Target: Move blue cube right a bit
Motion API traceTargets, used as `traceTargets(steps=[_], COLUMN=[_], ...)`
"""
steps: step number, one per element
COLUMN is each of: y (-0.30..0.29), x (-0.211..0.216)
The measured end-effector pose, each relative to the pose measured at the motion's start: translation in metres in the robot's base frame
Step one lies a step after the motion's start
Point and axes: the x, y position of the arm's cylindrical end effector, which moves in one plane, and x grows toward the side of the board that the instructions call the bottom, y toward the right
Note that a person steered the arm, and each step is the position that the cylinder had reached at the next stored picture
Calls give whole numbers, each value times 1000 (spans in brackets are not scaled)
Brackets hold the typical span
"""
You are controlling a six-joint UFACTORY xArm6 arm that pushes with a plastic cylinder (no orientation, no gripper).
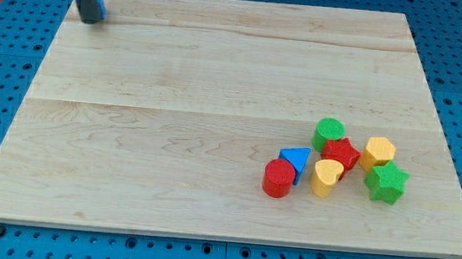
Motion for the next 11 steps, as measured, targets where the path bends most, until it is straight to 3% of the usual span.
traceTargets(steps=[1,3,5,6,8,10,11], y=[-49,-39,-44,-22,-17,4,0], x=[31,-47,-38,-66,-67,-36,-53])
